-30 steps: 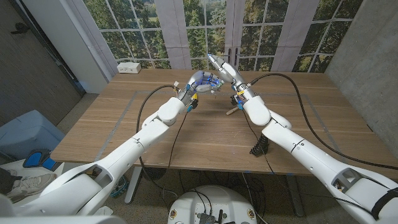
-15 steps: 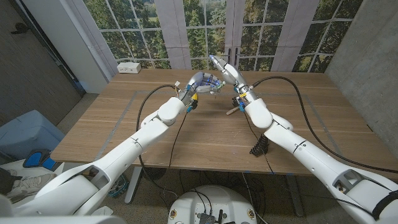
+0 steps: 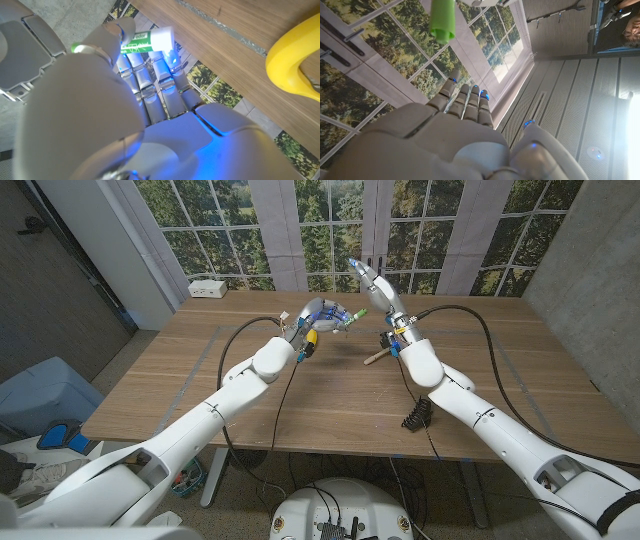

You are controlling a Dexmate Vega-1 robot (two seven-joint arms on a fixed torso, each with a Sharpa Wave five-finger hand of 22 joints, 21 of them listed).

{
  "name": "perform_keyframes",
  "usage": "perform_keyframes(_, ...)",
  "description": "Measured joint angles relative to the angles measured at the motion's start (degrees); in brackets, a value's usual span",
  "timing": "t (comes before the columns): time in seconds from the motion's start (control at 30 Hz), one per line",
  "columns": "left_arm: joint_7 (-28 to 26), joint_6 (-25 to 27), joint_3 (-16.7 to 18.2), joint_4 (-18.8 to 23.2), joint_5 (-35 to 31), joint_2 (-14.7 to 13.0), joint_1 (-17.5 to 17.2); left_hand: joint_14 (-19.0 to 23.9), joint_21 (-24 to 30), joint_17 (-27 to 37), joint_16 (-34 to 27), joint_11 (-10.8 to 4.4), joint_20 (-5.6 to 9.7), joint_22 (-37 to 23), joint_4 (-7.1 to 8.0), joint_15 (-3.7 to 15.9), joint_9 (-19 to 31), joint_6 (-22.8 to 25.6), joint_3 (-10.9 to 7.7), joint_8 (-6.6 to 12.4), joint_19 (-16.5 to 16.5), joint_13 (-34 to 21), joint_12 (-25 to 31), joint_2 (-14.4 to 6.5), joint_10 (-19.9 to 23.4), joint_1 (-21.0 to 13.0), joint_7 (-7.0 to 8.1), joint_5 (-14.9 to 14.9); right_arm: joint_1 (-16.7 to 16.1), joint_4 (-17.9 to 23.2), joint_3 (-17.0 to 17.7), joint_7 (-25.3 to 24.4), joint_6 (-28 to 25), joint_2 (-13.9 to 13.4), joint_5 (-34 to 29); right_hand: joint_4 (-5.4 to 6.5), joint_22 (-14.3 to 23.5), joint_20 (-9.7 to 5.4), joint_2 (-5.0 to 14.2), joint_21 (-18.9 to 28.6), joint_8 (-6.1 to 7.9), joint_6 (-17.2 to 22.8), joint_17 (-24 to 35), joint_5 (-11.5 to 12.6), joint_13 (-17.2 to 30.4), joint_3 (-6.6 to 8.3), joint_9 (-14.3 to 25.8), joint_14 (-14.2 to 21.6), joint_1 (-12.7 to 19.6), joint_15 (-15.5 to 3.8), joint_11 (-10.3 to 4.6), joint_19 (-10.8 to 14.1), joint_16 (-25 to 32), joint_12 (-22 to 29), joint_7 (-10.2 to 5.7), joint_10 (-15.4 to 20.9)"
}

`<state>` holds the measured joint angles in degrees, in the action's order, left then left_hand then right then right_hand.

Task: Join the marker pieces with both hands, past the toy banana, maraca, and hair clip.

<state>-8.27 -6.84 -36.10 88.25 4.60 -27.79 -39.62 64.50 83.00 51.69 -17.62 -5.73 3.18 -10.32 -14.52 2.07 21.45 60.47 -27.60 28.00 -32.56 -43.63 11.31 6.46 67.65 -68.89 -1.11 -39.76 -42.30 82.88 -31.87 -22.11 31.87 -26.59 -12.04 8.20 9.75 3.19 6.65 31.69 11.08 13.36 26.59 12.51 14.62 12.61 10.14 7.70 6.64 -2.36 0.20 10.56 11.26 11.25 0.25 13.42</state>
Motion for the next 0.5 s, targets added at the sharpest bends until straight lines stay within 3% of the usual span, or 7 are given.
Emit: perform_keyframes(0.5, 0.6, 6.1, -0.2, 4.1, -1.3, -2.7, -0.2, 0.1, 0.0, -0.3, 0.6, -0.21, -0.1, -0.3, 0.23, 0.5, 0.0, -1.1, 0.23, -0.33, 0.1, 0.6, -0.1, 0.0, -0.2, 0.0, 0.71, 0.1, -1.4, 1.2, 1.9, 3.8, -2.1, -0.5, 6.7, -0.85, 0.0, 0.07, 0.24, -0.4, 0.4, 2.7, -1.4, 0.0, -0.8, 0.85, 0.0, 0.9, 0.9, 0.31, -0.11, 1.1, 0.0, 0.0, -0.67, 0.5)
